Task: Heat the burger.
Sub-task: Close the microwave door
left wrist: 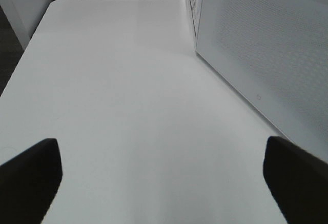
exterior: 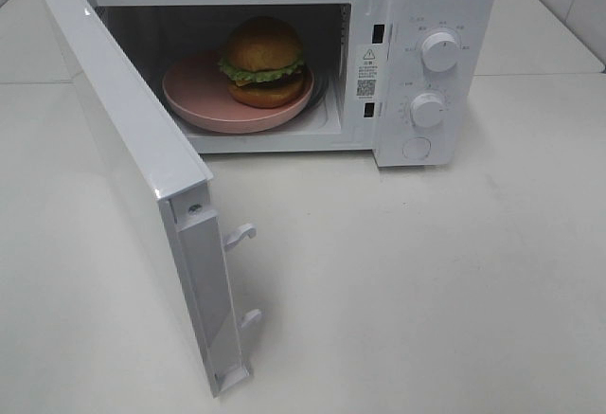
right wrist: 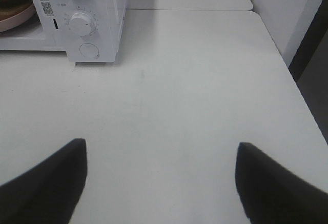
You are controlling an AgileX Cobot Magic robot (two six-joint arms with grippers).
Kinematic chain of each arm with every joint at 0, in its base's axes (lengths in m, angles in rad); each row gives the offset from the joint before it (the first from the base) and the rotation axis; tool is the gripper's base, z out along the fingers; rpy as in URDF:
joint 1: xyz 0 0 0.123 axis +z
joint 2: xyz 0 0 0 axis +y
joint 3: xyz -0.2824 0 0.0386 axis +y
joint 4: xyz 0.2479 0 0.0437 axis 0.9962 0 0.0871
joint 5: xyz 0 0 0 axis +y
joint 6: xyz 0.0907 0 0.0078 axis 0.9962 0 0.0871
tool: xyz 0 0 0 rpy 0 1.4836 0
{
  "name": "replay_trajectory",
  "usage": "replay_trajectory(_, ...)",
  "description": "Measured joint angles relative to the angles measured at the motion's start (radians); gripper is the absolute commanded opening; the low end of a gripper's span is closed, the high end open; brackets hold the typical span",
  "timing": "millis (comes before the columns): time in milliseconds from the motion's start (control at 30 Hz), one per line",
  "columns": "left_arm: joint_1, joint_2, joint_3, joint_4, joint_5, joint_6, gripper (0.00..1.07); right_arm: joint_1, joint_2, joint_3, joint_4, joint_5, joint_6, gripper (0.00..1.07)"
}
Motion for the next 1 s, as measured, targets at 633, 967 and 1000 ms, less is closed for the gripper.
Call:
replay_trajectory(633,0.0,0.253,-0.039,-0.006,-0.355,0.0,0.11,0.0,0.0,0.0,0.0,0.0,0.0,0.76)
replay_trajectory(967,0.0,0.438,-0.031,-0.008,-0.626,0.0,0.0,0.0,0.0,0.0,0.0,0.0,0.0,0.76)
replay_trajectory(1000,0.0,0.477,-0.011,-0.008,-0.717,0.0,0.0,0.0,0.0,0.0,0.0,0.0,0.0,0.76)
